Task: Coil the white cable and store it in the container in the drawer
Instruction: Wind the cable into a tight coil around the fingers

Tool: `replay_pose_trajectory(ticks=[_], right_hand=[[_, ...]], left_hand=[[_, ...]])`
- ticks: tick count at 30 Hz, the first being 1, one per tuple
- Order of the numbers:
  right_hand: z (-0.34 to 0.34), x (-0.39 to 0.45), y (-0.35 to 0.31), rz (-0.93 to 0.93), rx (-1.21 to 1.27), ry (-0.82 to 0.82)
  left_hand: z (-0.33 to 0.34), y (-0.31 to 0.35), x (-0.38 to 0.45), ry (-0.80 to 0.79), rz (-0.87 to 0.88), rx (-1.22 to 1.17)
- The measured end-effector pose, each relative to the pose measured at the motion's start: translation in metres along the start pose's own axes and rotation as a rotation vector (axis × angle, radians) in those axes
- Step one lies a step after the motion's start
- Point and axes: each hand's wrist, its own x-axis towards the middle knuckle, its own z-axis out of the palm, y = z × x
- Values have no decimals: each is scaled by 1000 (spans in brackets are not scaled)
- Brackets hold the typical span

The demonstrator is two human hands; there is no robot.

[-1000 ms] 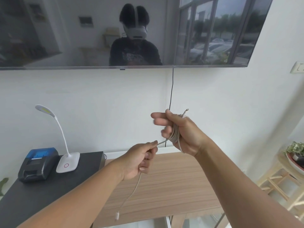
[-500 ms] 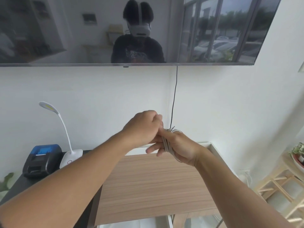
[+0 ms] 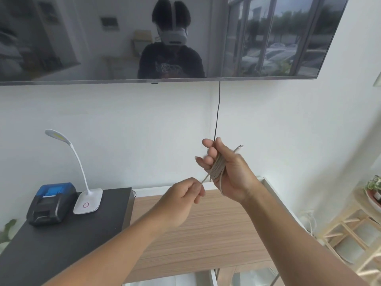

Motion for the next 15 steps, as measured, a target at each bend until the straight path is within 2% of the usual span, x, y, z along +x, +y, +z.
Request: replay_pose_trajectory(ticks=[3, 7, 10, 15], right_hand=[[1, -7, -4, 61, -69, 43], [1, -13, -2, 158, -95, -72], [-2, -13, 4, 192, -86, -96], [-8, -13, 16, 249, -55, -77]], left_hand=[[-11, -2, 3, -81, -157, -308], [-33, 4, 11, -90, -211, -605], [-43, 8, 15, -85, -134, -556], [-52, 25, 23, -87, -9, -184]])
